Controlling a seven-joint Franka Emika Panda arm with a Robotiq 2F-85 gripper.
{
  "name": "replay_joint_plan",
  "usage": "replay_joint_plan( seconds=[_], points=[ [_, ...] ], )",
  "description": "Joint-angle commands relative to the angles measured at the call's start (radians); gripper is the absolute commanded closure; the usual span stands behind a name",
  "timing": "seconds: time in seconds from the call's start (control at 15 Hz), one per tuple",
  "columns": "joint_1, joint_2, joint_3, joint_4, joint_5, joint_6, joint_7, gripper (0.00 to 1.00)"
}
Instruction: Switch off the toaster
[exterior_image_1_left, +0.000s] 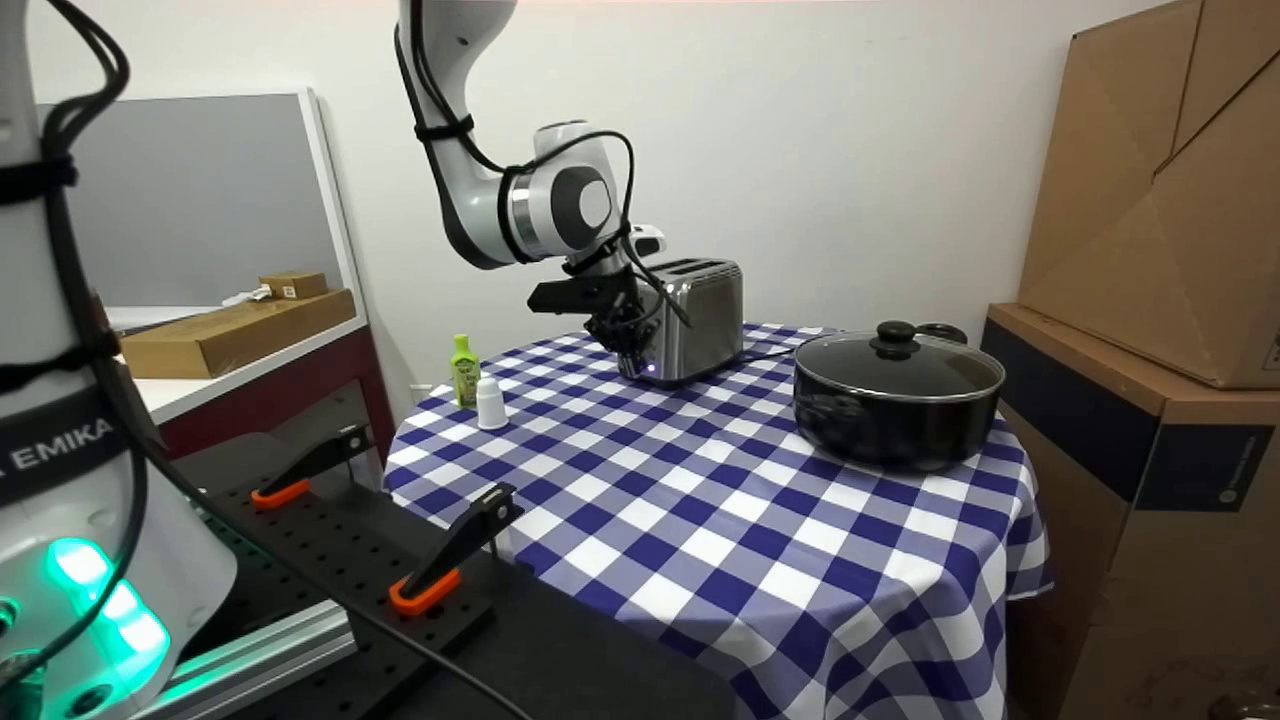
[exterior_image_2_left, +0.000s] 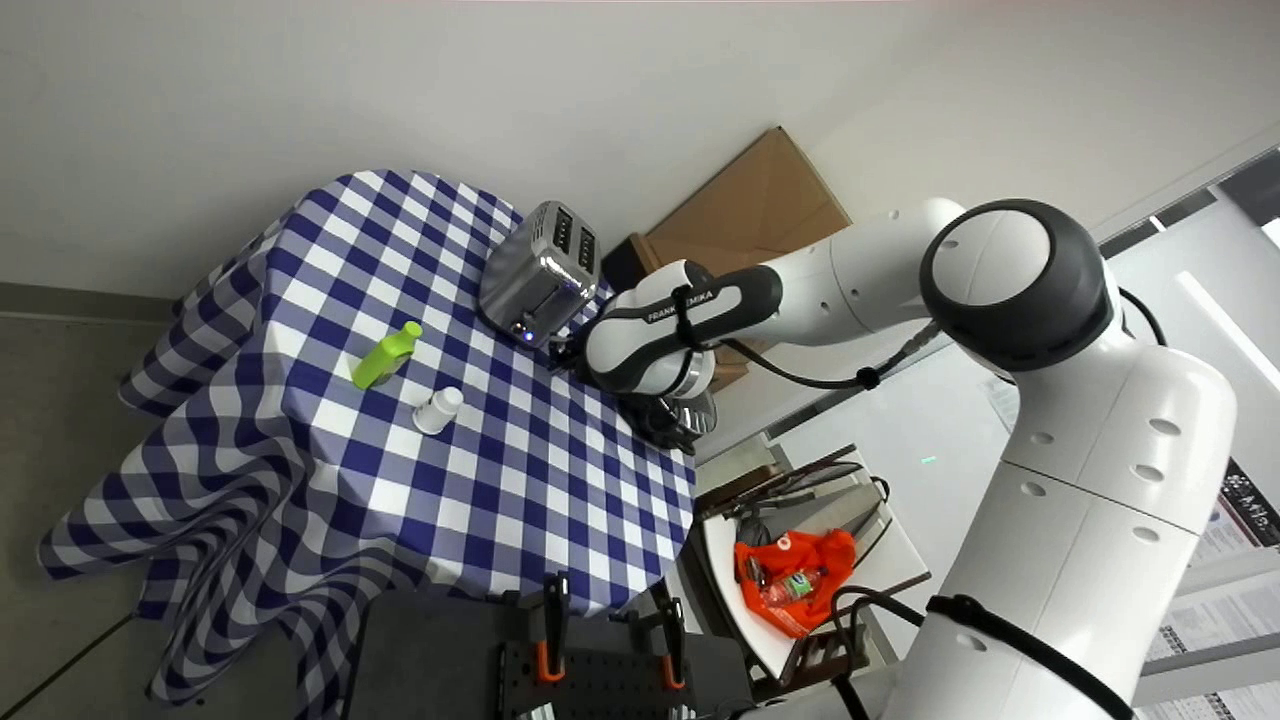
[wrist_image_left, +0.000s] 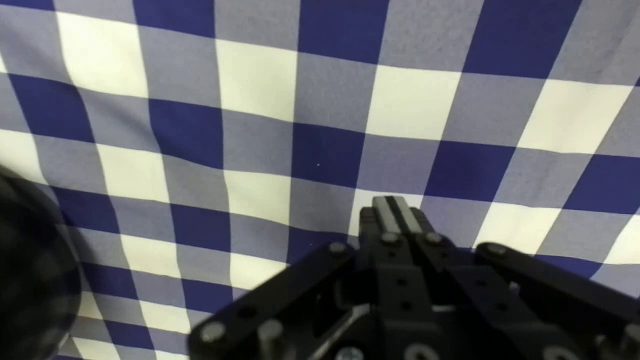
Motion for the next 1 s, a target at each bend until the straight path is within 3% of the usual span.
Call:
replay_joint_plan(
  seconds=[0.0,0.33,0.53,0.93],
  points=[
    [0.012,0.014,0.003,0.014,0.051,0.0,-0.031,1.0],
    [0.013,0.021,0.003,0.018,0.059,-0.001,-0.032,1.0],
    [-0.005,-0.032,-0.02,-0.059,0.05,0.021,-0.052,1.0],
    [-0.051,-0.048,0.006,-0.083,0.056,0.009,-0.076,1.0]
  ],
)
